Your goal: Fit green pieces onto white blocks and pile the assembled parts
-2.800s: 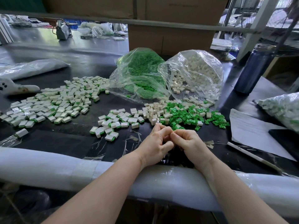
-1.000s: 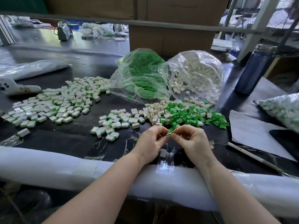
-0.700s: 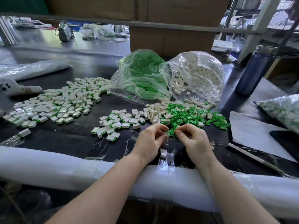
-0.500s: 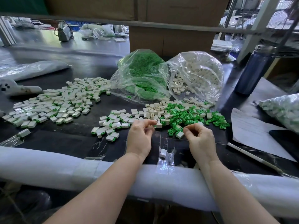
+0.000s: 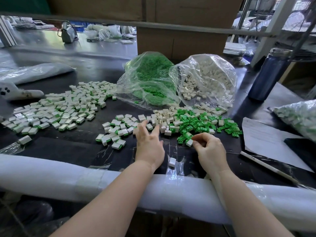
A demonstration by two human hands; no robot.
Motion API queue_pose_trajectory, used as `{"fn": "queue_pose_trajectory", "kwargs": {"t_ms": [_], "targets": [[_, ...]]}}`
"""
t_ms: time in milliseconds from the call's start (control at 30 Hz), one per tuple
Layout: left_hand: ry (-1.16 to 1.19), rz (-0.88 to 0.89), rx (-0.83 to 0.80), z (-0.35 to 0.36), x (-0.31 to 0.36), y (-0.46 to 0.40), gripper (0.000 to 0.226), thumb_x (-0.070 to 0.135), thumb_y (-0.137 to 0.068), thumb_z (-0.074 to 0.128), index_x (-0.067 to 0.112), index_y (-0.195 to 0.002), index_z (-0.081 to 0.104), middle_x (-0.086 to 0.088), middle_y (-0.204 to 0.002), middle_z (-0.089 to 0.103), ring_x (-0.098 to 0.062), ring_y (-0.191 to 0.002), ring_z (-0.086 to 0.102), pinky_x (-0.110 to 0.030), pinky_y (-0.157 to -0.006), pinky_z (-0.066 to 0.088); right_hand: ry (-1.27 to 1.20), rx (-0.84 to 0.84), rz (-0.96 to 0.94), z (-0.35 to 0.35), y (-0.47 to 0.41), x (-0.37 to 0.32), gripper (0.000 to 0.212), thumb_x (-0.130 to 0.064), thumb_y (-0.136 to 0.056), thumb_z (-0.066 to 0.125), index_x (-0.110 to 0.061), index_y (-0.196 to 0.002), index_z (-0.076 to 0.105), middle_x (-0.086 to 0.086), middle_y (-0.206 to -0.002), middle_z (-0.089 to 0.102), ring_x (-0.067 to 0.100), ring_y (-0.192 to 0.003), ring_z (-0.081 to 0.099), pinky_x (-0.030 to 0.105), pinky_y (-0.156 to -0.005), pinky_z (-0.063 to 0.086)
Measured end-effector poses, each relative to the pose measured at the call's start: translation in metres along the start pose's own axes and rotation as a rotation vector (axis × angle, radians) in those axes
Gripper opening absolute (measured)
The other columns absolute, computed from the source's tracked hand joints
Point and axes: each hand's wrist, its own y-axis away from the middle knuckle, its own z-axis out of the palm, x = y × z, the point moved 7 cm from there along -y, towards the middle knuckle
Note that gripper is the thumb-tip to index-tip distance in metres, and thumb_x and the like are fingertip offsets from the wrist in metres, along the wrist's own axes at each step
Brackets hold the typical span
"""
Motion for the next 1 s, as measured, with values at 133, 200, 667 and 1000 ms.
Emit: {"fn": "queue_pose_trajectory", "kwargs": {"t_ms": [133, 200, 667, 1000], "targets": [[-0.172, 0.088, -0.077, 0.011, 0.006, 0.000, 0.055, 0.025, -0.098, 0.038, 0.031, -0.148, 0.015, -0.006, -0.148, -0.012, -0.029, -0.140, -0.014, -0.038, -0.115, -0.005, 0.182, -0.061, -0.131, 0.010, 0.004, -0.011, 0.028, -0.021, -0.091, 0.058, -0.027, -0.118, 0.063, -0.008, -0.098, 0.042, 0.012, -0.100, 0.041, 0.022, -0.078, 0.032], [-0.185, 0.124, -0.094, 0.014, 0.008, 0.000, 0.051, 0.027, -0.099, 0.035, 0.034, -0.146, 0.018, -0.005, -0.150, -0.012, -0.027, -0.141, -0.016, -0.036, -0.114, -0.007, 0.314, -0.128, -0.180, 0.018, 0.006, -0.016, 0.035, -0.029, -0.093, 0.053, -0.034, -0.128, 0.055, -0.004, -0.106, 0.038, 0.016, -0.108, 0.039, 0.027, -0.084, 0.037], [0.047, 0.129, 0.043, 0.001, 0.005, 0.000, 0.027, 0.026, -0.092, 0.053, 0.020, -0.117, 0.061, -0.002, -0.119, 0.043, -0.020, -0.116, 0.034, -0.029, -0.103, 0.027, 0.354, -0.155, -0.239, 0.020, 0.011, -0.025, 0.017, -0.022, -0.090, 0.060, -0.017, -0.101, 0.072, 0.000, -0.103, 0.052, 0.018, -0.102, 0.047, 0.030, -0.083, 0.042], [-0.034, 0.183, -0.009, 0.005, 0.013, 0.003, 0.019, 0.035, -0.092, 0.053, 0.024, -0.105, 0.060, 0.003, -0.110, 0.055, -0.017, -0.106, 0.043, -0.030, -0.091, 0.031, -0.033, -0.035, -0.159, 0.003, 0.008, -0.017, 0.009, -0.018, -0.085, 0.068, -0.021, -0.076, 0.065, -0.013, -0.069, 0.062, 0.008, -0.070, 0.057, 0.018, -0.066, 0.044]]}}
